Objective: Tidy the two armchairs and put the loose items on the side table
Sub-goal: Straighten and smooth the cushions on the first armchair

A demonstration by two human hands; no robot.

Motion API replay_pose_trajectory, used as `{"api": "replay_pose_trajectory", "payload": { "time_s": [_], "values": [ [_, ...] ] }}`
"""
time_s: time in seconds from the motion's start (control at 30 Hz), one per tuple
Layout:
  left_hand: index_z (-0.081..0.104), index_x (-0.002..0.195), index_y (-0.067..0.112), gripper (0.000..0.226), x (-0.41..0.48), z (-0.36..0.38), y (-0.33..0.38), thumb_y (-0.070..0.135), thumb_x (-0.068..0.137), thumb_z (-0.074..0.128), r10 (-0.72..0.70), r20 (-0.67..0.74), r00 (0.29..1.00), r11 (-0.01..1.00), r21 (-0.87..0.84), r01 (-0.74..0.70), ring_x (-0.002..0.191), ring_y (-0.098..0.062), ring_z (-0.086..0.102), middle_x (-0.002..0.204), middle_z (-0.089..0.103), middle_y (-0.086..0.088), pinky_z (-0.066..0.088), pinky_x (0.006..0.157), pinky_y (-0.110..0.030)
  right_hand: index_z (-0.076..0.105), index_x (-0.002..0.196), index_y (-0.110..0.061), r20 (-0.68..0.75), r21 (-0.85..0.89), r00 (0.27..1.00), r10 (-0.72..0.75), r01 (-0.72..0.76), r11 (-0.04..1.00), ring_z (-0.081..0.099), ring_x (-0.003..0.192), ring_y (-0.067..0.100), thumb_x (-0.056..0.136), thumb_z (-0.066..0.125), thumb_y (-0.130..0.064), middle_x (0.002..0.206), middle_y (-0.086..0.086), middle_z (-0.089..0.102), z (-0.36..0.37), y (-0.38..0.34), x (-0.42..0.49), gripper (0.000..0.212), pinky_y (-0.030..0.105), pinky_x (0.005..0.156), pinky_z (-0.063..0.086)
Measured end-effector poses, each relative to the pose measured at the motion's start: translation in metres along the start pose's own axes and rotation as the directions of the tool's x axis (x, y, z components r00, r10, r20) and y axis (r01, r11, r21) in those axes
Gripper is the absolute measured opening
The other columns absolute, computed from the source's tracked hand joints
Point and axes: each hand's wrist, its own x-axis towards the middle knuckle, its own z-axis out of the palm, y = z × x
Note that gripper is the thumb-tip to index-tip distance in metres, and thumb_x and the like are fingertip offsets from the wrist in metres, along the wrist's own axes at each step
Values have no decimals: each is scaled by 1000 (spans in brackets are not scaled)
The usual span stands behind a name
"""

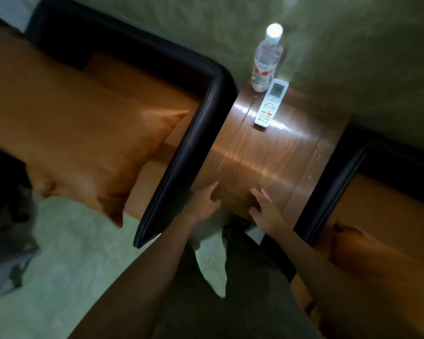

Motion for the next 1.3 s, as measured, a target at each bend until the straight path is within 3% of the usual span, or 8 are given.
{"api": "replay_pose_trajectory", "payload": {
  "time_s": [0.07,0.17,0.37,0.53,0.67,0.8,1.1,1.3],
  "values": [
    [36,153,21,62,-28,-5,-17,25,96,61,-31,-20,999,1000,-1,31,140,-19,42,155,42,-3,36,115,-38,29,157,-22,129,40,988,83,-88,995,44,137,26,104,48,-17,161,3,30,7,-11,-16,56,26,90,42],
    [42,149,18,57,-68,-10,-49,25,96,60,-68,-87,994,998,-6,68,138,-23,45,152,46,-4,38,113,-37,31,155,-17,245,-41,961,124,-118,992,50,130,24,104,48,-20,150,5,44,28,-22,-30,54,24,93,39],
    [46,147,19,52,-150,-13,-137,26,97,59,-176,-213,961,980,-128,151,132,-21,50,147,51,-1,37,106,-28,36,153,-17,384,-313,913,140,-14,950,58,114,26,102,47,-25,138,13,54,81,-42,-45,53,35,88,44],
    [57,138,21,41,-226,-20,-226,22,98,58,-205,-291,934,956,-263,128,127,-13,55,137,60,5,35,99,-18,48,144,-27,396,-361,918,21,135,923,67,91,26,105,48,-27,112,12,68,142,-76,-53,39,21,66,48],
    [55,141,20,45,-282,-26,-304,18,96,60,-268,-317,910,919,-367,143,122,-14,58,132,63,1,40,96,-20,57,140,-18,353,-386,934,-53,198,901,68,97,24,101,56,-19,110,12,71,206,-108,-57,39,29,83,50],
    [58,137,18,42,-343,-30,-402,19,95,62,-326,-250,912,891,-404,208,117,-18,61,129,65,-5,44,99,-26,58,136,-23,298,-422,952,-68,195,885,67,95,24,101,56,-22,116,11,68,285,-136,-80,36,35,85,51],
    [65,125,12,32,-465,-33,-569,15,93,64,-576,-287,765,745,-571,346,81,-13,61,106,73,-7,42,73,-20,49,144,-21,384,-400,905,-185,343,850,54,122,18,103,52,-22,127,-5,58,452,-233,-128,41,24,95,39],
    [70,117,12,24,-477,-32,-611,15,93,65,-633,-330,701,695,-641,326,86,-16,65,106,73,-7,44,70,-19,56,137,-13,323,-414,918,-232,357,837,56,123,21,103,50,-16,130,4,62,507,-285,-111,35,20,90,37]
  ]
}}
